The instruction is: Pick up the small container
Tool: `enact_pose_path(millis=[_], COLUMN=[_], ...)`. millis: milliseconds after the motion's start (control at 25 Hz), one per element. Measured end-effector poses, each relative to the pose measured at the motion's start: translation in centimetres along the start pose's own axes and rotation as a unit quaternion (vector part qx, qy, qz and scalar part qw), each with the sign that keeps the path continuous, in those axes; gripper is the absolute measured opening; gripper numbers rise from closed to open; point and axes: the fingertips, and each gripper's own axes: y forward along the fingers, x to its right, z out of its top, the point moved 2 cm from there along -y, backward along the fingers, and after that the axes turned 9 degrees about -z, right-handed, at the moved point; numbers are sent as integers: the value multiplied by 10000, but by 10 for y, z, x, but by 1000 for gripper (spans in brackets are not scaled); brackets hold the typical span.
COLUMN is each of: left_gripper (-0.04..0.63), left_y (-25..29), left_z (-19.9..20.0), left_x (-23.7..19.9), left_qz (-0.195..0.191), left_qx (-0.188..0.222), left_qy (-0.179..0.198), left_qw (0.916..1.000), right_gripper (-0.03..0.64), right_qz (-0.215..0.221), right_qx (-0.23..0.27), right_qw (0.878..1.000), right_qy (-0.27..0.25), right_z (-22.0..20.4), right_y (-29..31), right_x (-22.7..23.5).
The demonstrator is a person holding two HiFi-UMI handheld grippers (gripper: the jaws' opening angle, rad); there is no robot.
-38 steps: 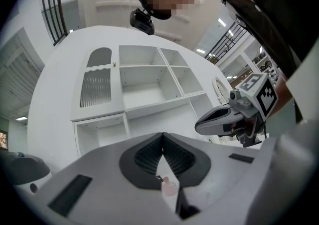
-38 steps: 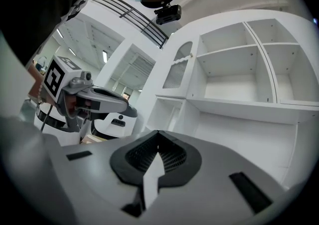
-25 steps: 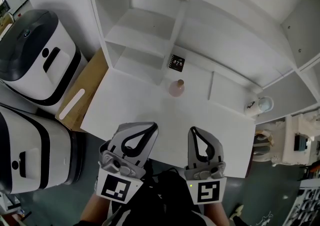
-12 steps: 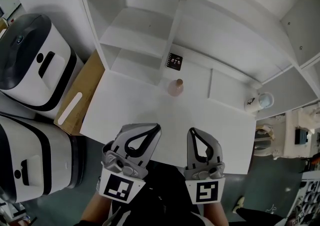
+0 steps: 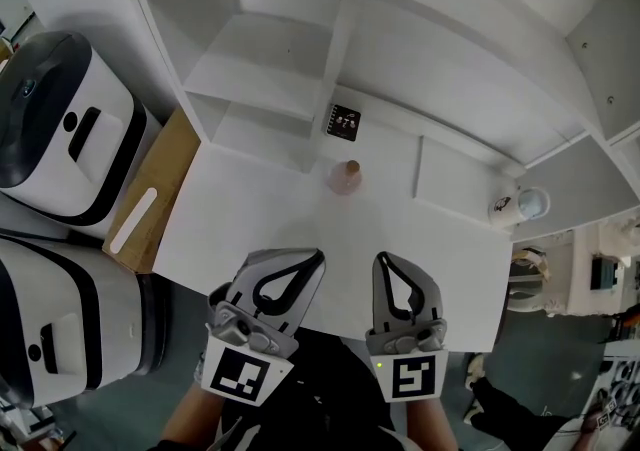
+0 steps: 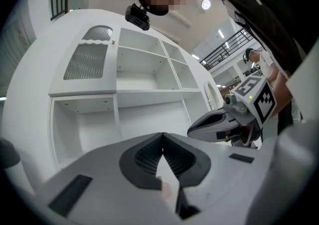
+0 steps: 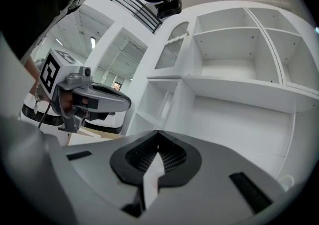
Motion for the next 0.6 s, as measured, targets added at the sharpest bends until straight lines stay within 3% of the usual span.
enact_pose_path(millis=[600], left_gripper=[0], left_y=[8], left_z=[-32], left_x=[-3], left_qz=[553], left_qx=[-560], left_qy=[-160], left_qw=[9968], right_gripper=[2], right_qz=[752], right_qx=[-256], right_qw=[9965], right_qy=[271], right_z=[-66], right_y=[45], right_x=[13])
